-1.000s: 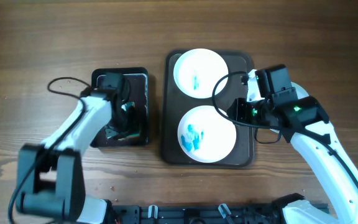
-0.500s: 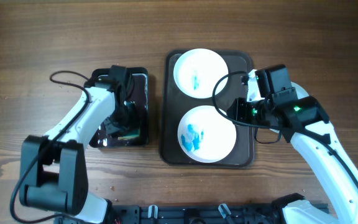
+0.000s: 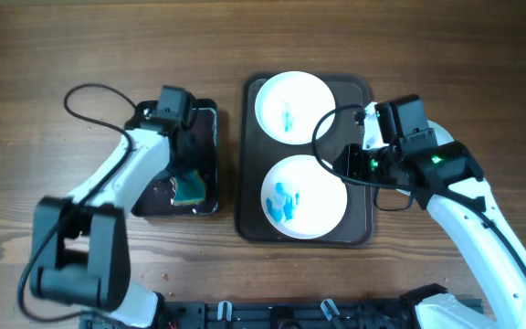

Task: Clean dirty plates on tray and stack at the side
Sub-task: 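Grasp the green sponge in the small tray with the left gripper and lift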

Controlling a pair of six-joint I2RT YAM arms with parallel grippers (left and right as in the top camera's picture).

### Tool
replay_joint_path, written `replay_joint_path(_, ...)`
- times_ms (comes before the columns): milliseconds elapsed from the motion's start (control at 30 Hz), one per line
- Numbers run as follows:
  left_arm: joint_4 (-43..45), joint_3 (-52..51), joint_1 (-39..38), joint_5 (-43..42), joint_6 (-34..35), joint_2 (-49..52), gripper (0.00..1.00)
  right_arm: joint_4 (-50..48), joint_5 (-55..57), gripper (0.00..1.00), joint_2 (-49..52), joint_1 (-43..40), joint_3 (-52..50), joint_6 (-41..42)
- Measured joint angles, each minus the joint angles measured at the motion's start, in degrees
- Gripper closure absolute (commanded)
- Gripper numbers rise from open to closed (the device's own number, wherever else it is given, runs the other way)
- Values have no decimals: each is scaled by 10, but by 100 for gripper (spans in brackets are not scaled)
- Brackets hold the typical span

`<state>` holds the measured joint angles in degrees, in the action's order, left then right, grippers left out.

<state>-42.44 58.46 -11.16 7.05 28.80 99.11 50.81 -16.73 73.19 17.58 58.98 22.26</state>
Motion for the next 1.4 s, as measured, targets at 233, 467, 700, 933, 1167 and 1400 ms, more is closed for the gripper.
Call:
replay_joint_path(233, 5, -4, -1, 1, -9, 17, 90, 0, 0, 73, 0, 0, 0, 0)
replay_joint_path(467, -83, 54, -1, 5, -16, 9, 17, 0, 0, 73, 0, 0, 0, 0)
replay_joint_path(700, -146, 77, -1, 0, -16, -17, 33, 8, 0, 65, 0, 0, 0, 0)
replay_joint_path(933, -44, -12, -1, -25, -15, -18, 59, 33, 0, 65, 0, 0, -9, 4)
replay_joint_path(1167, 16, -56, -1, -57, -15, -20, 55, 24, 0, 67, 8, 0, -52, 9)
replay_joint_path(1400, -48, -32, -1, -59, -22, -20, 33, 14, 0, 67, 10, 0, -53, 11)
